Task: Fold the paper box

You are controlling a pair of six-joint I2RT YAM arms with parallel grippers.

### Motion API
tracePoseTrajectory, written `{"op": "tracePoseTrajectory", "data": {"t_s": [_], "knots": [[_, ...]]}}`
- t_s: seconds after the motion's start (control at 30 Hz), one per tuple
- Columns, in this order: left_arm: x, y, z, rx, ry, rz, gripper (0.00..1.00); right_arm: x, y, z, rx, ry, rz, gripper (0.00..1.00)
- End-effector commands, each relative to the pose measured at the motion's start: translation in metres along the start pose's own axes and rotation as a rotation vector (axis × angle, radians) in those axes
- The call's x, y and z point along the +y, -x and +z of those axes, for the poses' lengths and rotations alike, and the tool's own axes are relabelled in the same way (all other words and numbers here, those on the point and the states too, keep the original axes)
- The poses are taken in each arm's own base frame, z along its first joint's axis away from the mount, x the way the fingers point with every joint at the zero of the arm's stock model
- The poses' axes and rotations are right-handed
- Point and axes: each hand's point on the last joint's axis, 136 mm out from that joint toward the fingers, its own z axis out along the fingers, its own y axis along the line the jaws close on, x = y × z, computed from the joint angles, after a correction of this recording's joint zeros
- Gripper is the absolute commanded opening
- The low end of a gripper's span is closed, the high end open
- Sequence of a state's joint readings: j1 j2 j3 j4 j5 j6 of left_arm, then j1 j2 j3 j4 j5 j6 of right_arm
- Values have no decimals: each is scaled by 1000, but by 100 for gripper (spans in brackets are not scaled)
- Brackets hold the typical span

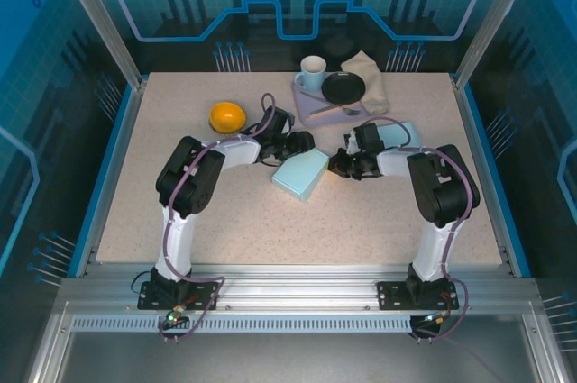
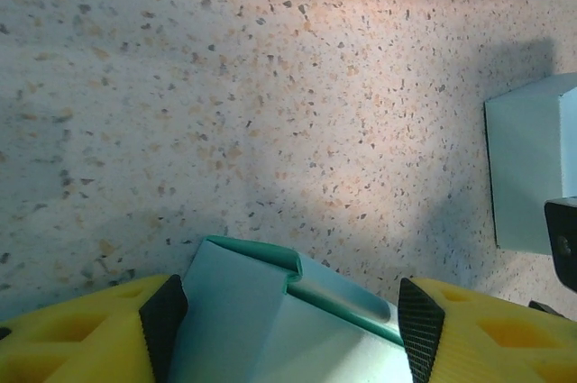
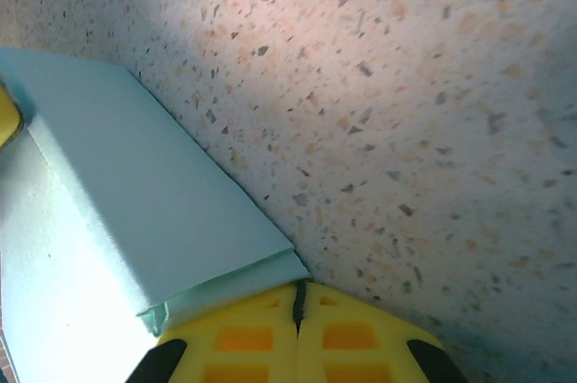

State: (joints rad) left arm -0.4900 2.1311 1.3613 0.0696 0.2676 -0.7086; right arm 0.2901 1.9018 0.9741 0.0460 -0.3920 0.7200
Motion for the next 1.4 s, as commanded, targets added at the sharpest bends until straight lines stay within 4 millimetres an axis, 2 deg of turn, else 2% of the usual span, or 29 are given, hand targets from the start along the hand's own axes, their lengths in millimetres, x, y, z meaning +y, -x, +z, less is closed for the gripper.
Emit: {"op": "tracePoseTrajectory", "data": {"t_s": [0.0, 0.17, 0.23, 0.4, 0.5, 0.6, 0.9, 1.07, 1.23, 1.37], "knots": [[-143, -217, -3, 614, -438, 119, 66, 95, 9, 0, -54, 326, -235, 0], [-133, -203, -5, 585, -371, 125, 66, 87, 9, -3, -45, 285, -221, 0], [-120, -189, -5, 554, -315, 110, 66, 76, 3, -3, -19, 230, -205, 0], [-78, -142, -12, 445, -172, 52, 66, 53, -6, -11, -8, 147, -172, 0], [-64, -119, -19, 405, -142, 37, 67, 41, -11, -16, 1, 115, -146, 0], [-54, -105, -23, 383, -110, 29, 67, 29, -14, -21, 7, 79, -121, 0], [-28, -73, -33, 309, -17, 13, 71, -13, -22, -41, 15, -74, -48, 0], [-17, -57, -43, 262, 11, -11, 74, -42, -35, -52, 40, -134, 22, 0], [-15, -46, -57, 220, 18, -15, 77, -52, -44, -67, 59, -183, 22, 1], [-16, -46, -75, 198, 27, 0, 78, -48, -57, -81, 81, -186, -3, 1]]}}
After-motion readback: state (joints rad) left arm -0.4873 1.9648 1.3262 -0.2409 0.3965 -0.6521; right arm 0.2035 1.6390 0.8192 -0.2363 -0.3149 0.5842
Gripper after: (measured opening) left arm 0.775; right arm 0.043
